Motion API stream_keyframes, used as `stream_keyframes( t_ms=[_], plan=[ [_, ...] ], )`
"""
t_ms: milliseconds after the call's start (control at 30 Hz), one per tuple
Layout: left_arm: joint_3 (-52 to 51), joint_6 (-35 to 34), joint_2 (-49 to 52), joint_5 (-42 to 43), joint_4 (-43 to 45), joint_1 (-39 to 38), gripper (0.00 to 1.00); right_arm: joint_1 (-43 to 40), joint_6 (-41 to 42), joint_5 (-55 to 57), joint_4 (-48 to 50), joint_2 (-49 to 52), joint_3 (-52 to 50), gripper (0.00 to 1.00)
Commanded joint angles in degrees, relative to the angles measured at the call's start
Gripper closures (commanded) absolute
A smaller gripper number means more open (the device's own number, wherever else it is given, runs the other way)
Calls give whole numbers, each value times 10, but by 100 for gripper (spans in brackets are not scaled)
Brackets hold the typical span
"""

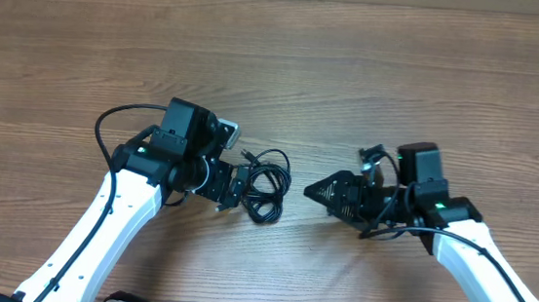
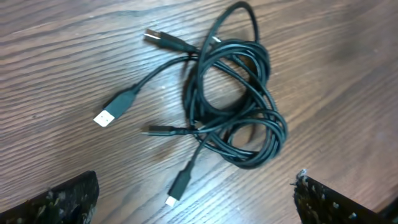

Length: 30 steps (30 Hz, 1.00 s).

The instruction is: Untangle cables

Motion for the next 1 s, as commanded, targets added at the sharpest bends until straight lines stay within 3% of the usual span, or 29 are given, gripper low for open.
stream_keyframes(
  t_ms=[0,167,333,967],
  plan=[
    [10,-33,-7,-37,4,6,0,13,37,34,4,4,13,6],
    [10,-84,-7,-39,35,6,0,47,123,126,30,19,13,6],
    [10,-130,-7,-39,68,6,0,97,142,146,90,57,13,7],
    [9,-132,-6,-42,70,6,0,186,172,172,176,157,13,7]
  ],
)
